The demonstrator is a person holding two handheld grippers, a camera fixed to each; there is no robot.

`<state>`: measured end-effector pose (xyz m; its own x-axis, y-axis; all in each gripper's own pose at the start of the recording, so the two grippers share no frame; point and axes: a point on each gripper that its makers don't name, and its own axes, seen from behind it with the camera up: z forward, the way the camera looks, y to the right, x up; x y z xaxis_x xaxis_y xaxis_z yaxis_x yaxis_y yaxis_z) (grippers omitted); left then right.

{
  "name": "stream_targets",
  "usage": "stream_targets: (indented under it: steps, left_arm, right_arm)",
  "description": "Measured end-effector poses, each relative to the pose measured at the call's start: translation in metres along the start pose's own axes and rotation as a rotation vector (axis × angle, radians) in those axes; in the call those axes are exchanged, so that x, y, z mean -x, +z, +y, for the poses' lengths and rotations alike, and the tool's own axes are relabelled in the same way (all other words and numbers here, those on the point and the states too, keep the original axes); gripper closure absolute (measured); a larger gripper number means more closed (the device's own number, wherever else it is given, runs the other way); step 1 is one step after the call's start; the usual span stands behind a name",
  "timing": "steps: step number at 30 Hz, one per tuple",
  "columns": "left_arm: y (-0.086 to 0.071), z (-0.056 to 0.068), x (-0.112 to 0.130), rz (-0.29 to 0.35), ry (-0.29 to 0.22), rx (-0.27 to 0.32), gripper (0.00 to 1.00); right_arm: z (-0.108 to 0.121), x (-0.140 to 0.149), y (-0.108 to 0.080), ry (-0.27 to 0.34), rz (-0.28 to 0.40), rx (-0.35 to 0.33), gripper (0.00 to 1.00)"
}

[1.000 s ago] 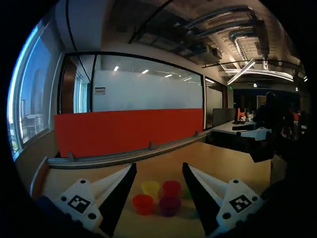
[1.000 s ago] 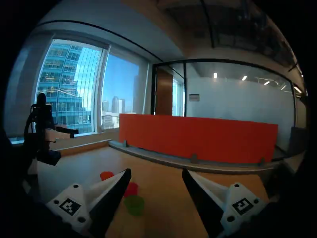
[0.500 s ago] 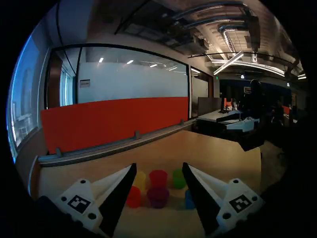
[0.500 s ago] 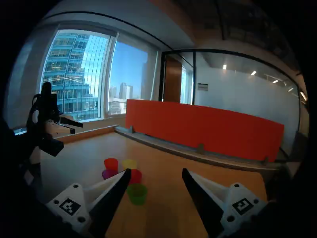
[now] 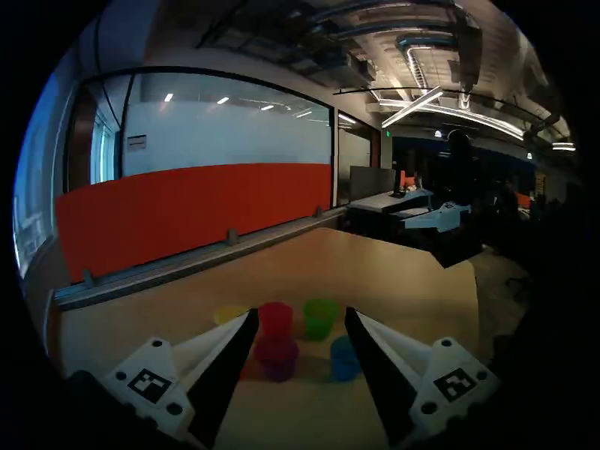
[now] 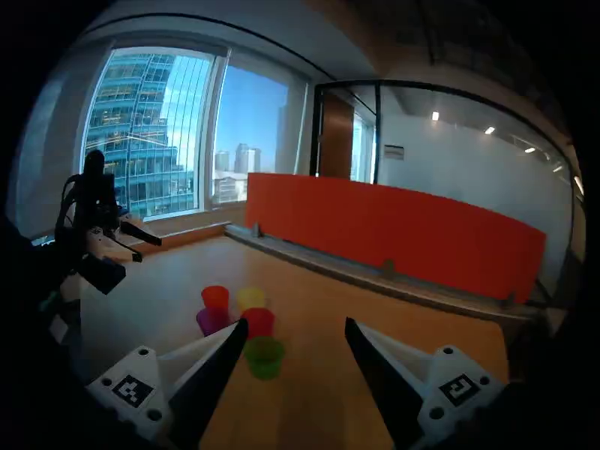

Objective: Pour water

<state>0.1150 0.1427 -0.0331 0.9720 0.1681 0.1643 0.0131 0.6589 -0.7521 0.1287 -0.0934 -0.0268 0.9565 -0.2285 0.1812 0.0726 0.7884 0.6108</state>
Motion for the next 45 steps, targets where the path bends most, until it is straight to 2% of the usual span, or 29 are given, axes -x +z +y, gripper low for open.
stream_targets:
  steps: [6, 12, 27, 45]
  left_arm:
    - [0.009, 0.004, 0.010, -0.017, 0.034, 0.030, 0.15]
    - [0.019, 0.015, 0.031, -0.064, 0.059, 0.071, 0.15]
    - [0.040, 0.042, 0.075, -0.141, 0.061, 0.165, 0.15]
    - [0.068, 0.064, 0.127, -0.253, 0.093, 0.239, 0.15]
  right_arm:
    - [-0.003, 0.008, 0.003, -0.014, -0.031, -0.016, 0.00]
    - [-0.006, 0.020, 0.007, -0.024, -0.065, -0.033, 0.00]
    - [-0.011, 0.039, 0.017, -0.034, -0.111, -0.058, 0.00]
    - [-0.009, 0.054, 0.032, -0.038, -0.142, -0.068, 0.00]
